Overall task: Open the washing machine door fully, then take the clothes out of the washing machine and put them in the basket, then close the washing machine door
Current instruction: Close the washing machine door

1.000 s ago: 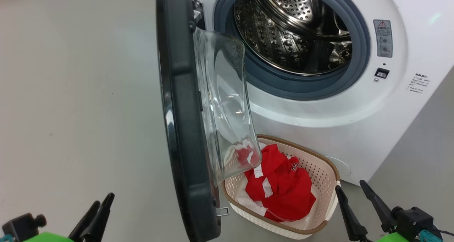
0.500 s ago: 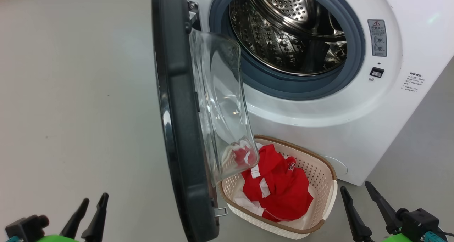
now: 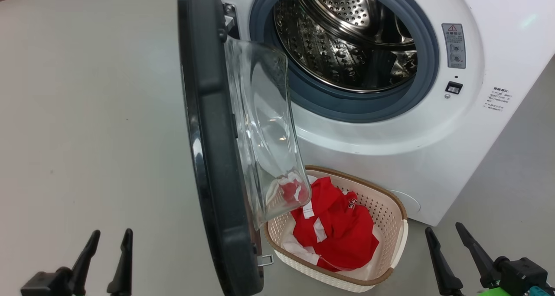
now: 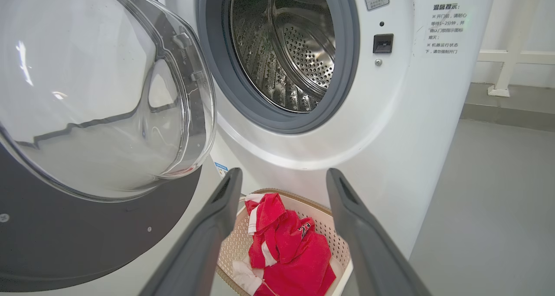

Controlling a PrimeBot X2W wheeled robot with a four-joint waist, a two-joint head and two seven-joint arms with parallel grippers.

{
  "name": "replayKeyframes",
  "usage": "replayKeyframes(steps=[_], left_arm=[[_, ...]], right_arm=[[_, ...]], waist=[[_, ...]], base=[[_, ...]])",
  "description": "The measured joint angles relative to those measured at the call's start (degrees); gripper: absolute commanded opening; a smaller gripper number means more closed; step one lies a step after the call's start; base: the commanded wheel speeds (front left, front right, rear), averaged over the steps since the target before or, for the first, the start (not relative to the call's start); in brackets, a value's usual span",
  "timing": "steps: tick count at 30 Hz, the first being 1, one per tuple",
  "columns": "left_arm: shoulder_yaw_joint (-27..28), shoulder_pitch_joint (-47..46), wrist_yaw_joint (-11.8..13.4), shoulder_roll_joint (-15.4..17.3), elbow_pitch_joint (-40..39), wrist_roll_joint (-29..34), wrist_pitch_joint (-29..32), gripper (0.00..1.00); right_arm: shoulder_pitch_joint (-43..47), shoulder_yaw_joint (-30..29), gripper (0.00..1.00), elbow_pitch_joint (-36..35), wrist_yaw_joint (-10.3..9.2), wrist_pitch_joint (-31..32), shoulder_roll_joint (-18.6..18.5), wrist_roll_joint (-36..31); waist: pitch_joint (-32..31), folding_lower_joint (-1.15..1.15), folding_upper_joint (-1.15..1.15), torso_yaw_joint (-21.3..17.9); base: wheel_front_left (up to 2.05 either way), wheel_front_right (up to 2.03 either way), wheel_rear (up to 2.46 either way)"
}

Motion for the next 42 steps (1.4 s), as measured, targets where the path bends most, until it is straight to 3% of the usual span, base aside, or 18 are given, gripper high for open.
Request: replayKeyframes(steps=[5, 9, 21, 32, 33, 34, 35, 36, 42], left_arm=[[4.0, 2.4, 0.0, -4.0, -4.0, 8.4, 0.0, 1.0], [5.4, 3.6, 0.0, -6.1, -5.8, 11.7, 0.0, 1.0], [7.3, 5.3, 0.0, -8.8, -5.1, 13.6, 0.0, 1.0], [7.3, 5.3, 0.0, -8.9, -5.6, 12.9, 0.0, 1.0], [7.2, 5.3, 0.0, -8.9, -6.1, 12.4, 0.0, 0.96], [7.1, 5.2, 0.0, -8.9, -6.5, 11.6, 0.0, 0.75], [6.4, 5.1, 0.0, -8.7, -7.6, 10.0, 0.0, 0.47], [6.0, 5.0, 0.0, -8.4, -8.1, 9.3, 0.0, 0.0], [2.7, 3.9, 0.0, -5.3, -12.4, 5.9, 0.0, 0.0]], right_arm=[[0.0, -0.8, 1.0, -0.7, 0.0, 0.0, 0.1, 0.0], [0.0, -1.0, 1.0, -1.2, 0.0, 0.0, 0.1, 0.0], [0.0, -1.4, 1.0, -0.6, 0.0, 0.0, 0.3, -0.1], [0.0, -1.5, 1.0, -0.4, 0.0, 0.0, 0.5, -0.1], [0.0, -1.5, 1.0, -0.4, 0.0, 0.0, 0.5, -0.1], [0.0, -1.5, 1.0, -0.4, 0.0, 0.0, 0.5, -0.1], [0.0, -1.5, 1.0, -0.4, 0.0, 0.0, 0.5, -0.1], [0.0, -1.5, 1.0, -0.4, 0.0, 0.0, 0.5, -0.1], [0.0, -1.4, 1.0, -0.2, 0.0, 0.0, 0.6, -0.1]], waist=[[0.0, 0.0, 0.0, -0.1], [0.1, 0.0, 0.0, -0.1], [0.8, 0.0, 0.0, -0.2], [0.8, 0.0, 0.0, -0.3], [0.8, 0.0, 0.0, -0.3], [0.8, 0.0, 0.0, -0.3], [0.8, 0.0, 0.0, -0.3], [0.9, 0.0, 0.0, -0.3], [0.8, 0.0, 0.0, -0.6]], base=[[0.0, 0.0, 0.0], [0.0, 0.0, 0.0], [0.0, 0.0, 0.0], [0.0, 0.0, 0.0], [0.0, 0.0, 0.0], [0.0, 0.0, 0.0], [0.0, 0.0, 0.0], [0.0, 0.0, 0.0], [0.0, 0.0, 0.0]])
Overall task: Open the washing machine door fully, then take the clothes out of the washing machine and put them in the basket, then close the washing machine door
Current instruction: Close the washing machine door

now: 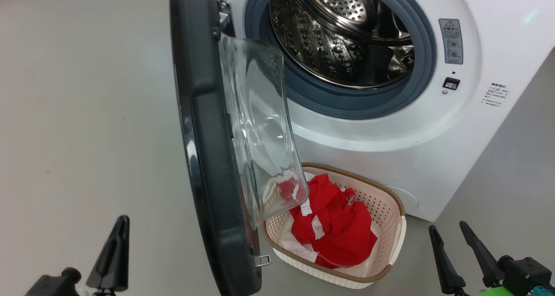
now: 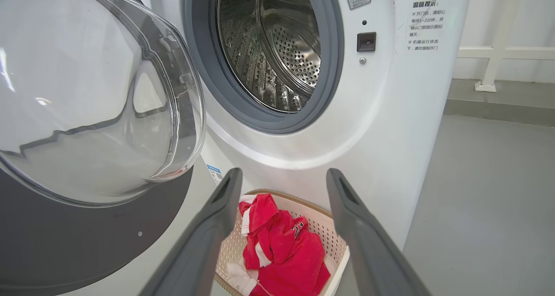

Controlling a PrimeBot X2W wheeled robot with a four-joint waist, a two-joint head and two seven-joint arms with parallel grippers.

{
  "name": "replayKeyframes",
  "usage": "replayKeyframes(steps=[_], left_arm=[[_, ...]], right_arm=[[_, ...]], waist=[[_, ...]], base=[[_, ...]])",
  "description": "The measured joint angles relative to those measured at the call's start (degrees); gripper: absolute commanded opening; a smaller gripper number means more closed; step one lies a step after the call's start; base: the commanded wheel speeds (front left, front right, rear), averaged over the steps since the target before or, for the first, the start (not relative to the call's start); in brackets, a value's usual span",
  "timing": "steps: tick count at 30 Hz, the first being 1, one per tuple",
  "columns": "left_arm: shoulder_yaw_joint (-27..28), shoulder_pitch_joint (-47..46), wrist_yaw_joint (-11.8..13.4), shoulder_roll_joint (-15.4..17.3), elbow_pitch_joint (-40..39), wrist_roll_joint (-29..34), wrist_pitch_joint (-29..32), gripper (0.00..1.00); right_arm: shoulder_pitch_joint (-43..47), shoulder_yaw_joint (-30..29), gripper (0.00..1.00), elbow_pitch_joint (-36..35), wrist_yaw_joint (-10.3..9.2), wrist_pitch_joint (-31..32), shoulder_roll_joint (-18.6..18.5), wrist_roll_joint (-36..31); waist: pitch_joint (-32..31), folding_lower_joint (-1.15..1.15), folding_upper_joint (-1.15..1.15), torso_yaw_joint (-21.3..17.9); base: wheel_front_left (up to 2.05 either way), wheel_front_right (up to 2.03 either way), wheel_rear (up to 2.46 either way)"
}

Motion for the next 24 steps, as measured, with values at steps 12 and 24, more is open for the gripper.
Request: replayKeyframes(steps=[12, 24], left_arm=[[-9.6, -0.3, 0.0, 4.7, -7.0, -1.0, -0.2, 0.0], [-16.7, -3.8, 0.0, 6.3, -8.9, -0.5, -0.2, 0.0]], right_arm=[[0.0, 0.1, 1.0, 0.0, 0.0, 0.0, 0.4, 0.0], [-0.7, 0.0, 1.0, -0.3, 0.0, 0.0, 0.6, 0.0]], waist=[[0.5, 0.0, 0.0, -1.8], [2.3, 0.0, 0.0, -5.2]], base=[[0.0, 0.0, 0.0], [0.0, 0.0, 0.0]])
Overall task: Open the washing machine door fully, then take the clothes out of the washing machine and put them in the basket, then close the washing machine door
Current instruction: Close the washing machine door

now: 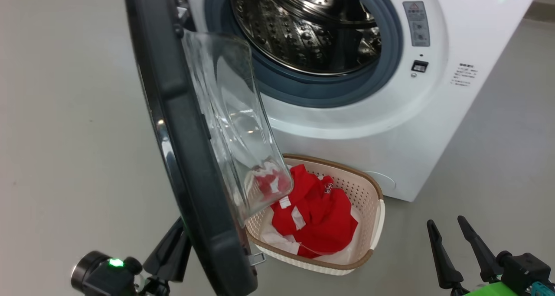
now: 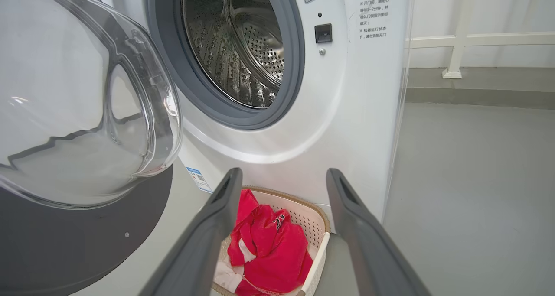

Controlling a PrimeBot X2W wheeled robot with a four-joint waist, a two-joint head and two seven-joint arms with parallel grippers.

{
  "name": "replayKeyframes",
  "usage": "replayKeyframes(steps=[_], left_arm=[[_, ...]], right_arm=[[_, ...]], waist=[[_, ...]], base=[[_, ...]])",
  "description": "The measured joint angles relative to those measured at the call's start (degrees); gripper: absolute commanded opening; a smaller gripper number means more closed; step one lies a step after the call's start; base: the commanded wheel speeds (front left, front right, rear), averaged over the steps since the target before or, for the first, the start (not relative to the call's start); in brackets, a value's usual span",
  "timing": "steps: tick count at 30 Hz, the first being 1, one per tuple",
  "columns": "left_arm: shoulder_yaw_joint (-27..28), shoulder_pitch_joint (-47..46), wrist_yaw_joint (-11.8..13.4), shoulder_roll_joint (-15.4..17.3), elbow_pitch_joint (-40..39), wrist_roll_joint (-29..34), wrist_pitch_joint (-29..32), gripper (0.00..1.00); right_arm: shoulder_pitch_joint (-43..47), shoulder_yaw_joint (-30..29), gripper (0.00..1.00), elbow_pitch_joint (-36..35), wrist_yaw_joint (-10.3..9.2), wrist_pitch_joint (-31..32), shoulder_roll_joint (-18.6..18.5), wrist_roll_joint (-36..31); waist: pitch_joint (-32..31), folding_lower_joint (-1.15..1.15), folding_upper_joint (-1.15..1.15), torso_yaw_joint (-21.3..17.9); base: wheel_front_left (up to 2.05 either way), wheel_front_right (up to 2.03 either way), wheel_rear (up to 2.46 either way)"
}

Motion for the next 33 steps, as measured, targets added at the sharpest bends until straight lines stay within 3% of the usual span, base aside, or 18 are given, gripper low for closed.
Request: replayKeyframes(steps=[16, 33], left_arm=[[-8.1, -11.4, 0.1, -1.2, 2.4, 0.0, 0.0, 0.0], [-8.6, -30.0, 0.0, -3.3, 14.1, -3.1, -0.2, 0.0]], right_arm=[[-4.0, -1.6, 1.0, -1.0, 0.0, 0.0, 1.3, -0.1], [-8.7, -2.0, 1.0, -1.5, 0.0, 0.0, 3.1, 0.0]], waist=[[4.7, 0.0, 0.0, -8.5], [10.9, 0.0, 0.0, -19.1]], base=[[0.0, 0.0, 0.0], [0.0, 0.0, 0.0]])
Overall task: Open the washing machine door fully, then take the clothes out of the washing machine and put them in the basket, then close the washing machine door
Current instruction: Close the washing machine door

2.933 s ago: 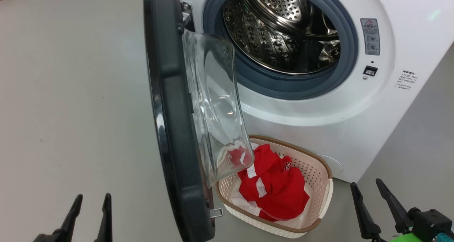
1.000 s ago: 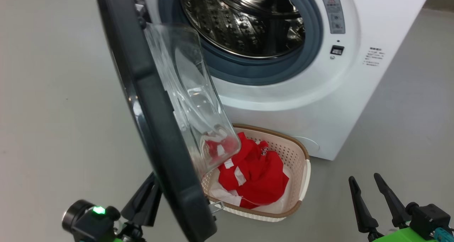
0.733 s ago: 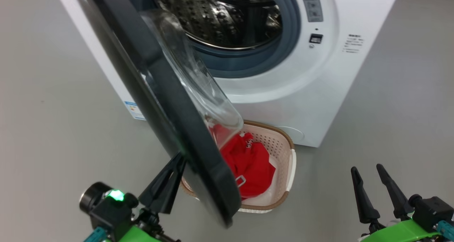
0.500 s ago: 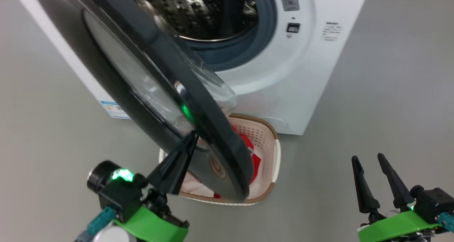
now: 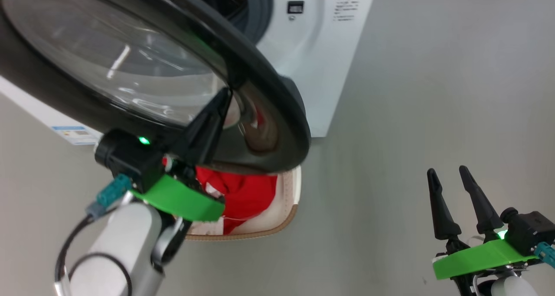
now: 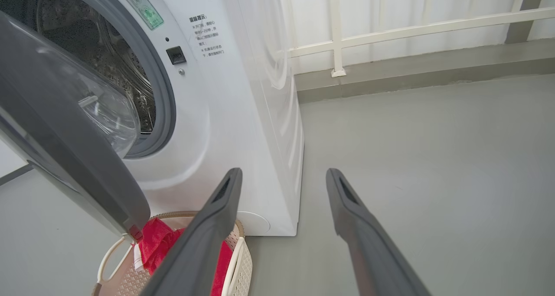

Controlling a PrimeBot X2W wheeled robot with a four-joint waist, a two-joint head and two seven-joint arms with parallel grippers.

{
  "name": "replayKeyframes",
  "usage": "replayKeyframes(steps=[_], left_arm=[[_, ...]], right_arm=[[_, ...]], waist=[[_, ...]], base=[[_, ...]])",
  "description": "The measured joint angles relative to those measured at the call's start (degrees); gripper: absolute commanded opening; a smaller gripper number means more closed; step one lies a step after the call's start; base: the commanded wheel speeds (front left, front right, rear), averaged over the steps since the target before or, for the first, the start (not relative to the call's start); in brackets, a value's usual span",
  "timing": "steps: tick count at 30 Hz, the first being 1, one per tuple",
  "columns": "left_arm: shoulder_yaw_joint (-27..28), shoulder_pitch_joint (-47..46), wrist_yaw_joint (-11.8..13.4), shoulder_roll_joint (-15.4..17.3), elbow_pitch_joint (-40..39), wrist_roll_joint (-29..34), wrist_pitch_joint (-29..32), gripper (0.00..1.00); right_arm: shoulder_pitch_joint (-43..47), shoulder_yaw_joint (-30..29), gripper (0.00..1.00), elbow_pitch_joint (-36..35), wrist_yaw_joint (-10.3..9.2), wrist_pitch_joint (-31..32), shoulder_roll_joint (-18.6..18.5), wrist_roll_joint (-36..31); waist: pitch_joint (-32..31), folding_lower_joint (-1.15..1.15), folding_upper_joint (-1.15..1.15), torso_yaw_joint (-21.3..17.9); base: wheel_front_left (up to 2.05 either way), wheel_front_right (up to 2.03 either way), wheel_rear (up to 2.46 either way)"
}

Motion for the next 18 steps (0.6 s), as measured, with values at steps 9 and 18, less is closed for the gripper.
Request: replayKeyframes(steps=[9, 18], left_arm=[[0.9, -8.0, 0.0, 0.2, 7.4, -0.5, 0.0, 0.0], [3.0, -10.5, 0.0, 0.7, 11.3, -0.5, 0.0, 0.0]], right_arm=[[-1.4, -0.1, 1.0, -0.1, 0.0, 0.0, 0.2, 0.1], [-1.7, 0.0, 1.0, -0.1, 0.0, 0.0, 0.3, 1.1]], waist=[[2.5, 0.0, 0.0, -4.5], [3.6, 0.0, 0.0, -7.3]], base=[[0.0, 0.0, 0.0], [0.0, 0.0, 0.0]])
